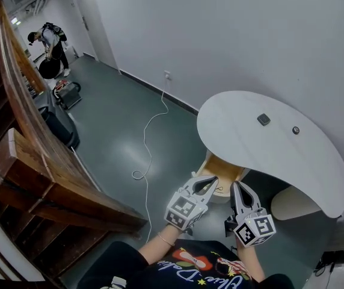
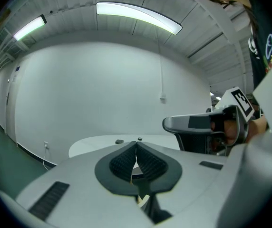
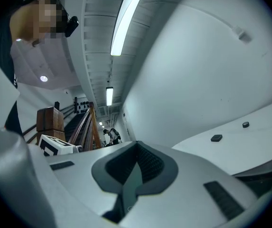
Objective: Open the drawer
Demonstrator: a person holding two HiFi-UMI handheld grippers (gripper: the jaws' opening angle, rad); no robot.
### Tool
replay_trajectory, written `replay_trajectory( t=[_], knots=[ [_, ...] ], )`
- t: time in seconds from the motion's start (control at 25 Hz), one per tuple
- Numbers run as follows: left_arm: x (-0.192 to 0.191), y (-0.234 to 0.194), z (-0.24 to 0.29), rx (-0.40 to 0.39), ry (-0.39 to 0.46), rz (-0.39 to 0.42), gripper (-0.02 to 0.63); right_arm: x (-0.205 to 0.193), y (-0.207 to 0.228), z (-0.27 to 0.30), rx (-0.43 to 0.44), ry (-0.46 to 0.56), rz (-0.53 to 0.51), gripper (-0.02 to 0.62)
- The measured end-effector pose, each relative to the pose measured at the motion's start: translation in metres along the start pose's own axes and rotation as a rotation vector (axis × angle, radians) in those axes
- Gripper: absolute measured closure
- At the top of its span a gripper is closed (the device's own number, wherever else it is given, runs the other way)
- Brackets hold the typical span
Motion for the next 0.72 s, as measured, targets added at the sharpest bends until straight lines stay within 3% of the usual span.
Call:
replay_trajectory(
  t=[0.72],
  knots=[
    [0.01, 0.009, 0.019, -0.038, 0.023, -0.012, 0.601, 0.005, 0.011, -0.014, -0.021, -0.029, -0.03, 0.598]
  ],
)
Point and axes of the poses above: the fingertips, and each gripper's own axes: z forward along the fingers, y to its right, x out of its top, the point moved 9 cm from there along -z, backward along the fingers, and after that the axes turned 11 degrees about x, right-handed, at the moved point
